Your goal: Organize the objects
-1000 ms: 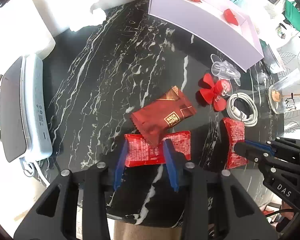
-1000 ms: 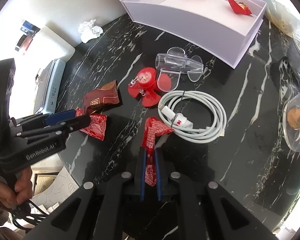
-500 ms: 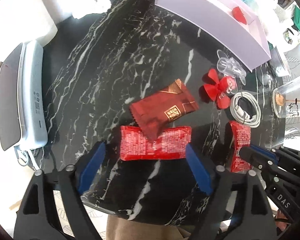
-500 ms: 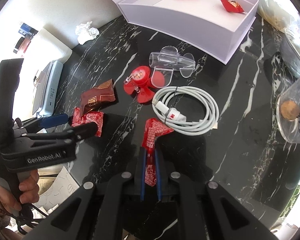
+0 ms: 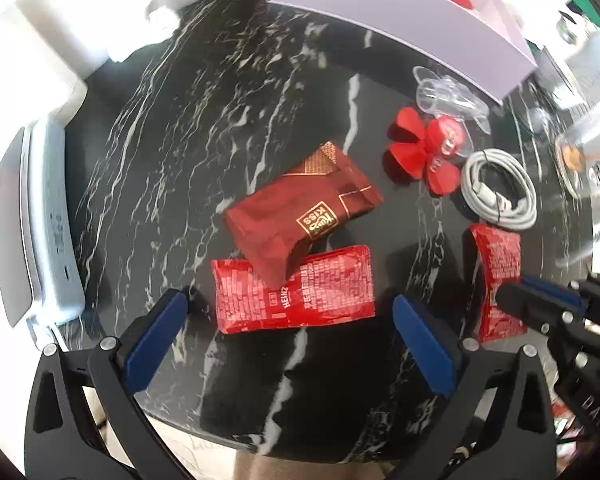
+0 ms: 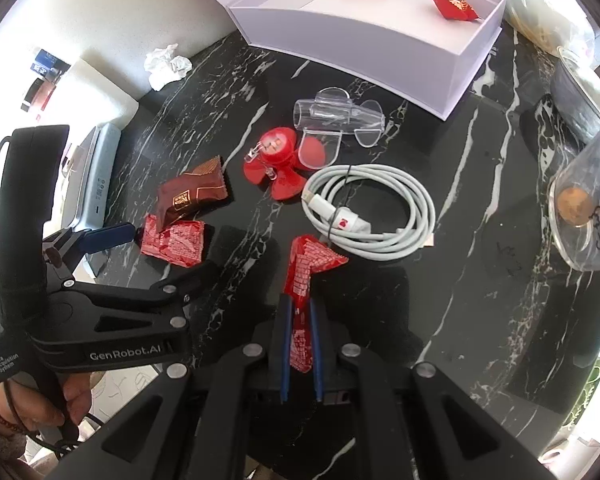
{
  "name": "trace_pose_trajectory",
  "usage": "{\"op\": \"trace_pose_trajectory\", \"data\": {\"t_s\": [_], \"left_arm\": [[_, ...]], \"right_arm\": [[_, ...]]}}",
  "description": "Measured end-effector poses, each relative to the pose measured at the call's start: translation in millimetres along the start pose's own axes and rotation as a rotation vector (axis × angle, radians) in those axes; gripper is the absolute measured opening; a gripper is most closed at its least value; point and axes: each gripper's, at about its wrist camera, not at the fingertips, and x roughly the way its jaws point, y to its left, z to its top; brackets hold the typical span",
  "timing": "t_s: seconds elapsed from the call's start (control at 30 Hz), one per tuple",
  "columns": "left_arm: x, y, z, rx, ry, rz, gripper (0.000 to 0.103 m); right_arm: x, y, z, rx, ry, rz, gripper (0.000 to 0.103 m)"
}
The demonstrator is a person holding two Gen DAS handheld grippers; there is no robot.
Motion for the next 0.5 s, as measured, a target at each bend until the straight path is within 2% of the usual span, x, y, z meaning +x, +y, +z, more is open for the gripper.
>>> {"op": "trace_pose_trajectory", "data": {"t_s": [0.07, 0.13, 0.17, 0.2, 0.37, 0.43, 0.47, 0.5], "left_arm": [[0.8, -2.6, 2.1, 0.021, -0.011, -0.006, 0.103], [0.4, -7.7, 3.9, 0.056, -0.026, -0.011, 0.098], [-1.3, -9.0, 5.2, 0.062, -0.035, -0.012, 0.089], [-4.0, -9.8, 7.4, 0.06, -0.047, -0.012, 0.074], [-3.1, -14.1, 22.5, 0.045, -0.057, -0.027, 0.071], [-4.0, -14.0, 27.5, 0.036, -0.061, -0.047, 0.063], [-4.6, -13.2, 30.0, 0.028, -0.062, -0.053, 0.047], [-6.4, -12.2, 33.2, 0.023, -0.069, -0.049, 0.041]], "right_arm": [[1.7, 0.7, -1.1, 0.005, 0.001, 0.011, 0.008], [3.6, 2.6, -1.8, 0.007, 0.008, 0.015, 0.008], [2.6, 3.4, -2.0, 0.007, 0.005, 0.016, 0.008], [1.6, 4.4, -2.0, 0.002, 0.002, 0.02, 0.008], [-2.4, 7.0, -3.2, 0.002, -0.009, 0.022, 0.008], [-4.3, 6.5, -3.9, 0.005, -0.013, 0.02, 0.008], [-5.5, 6.3, -4.3, -0.003, -0.012, 0.019, 0.008], [-6.2, 5.7, -4.6, -0.004, -0.014, 0.017, 0.008]]}}
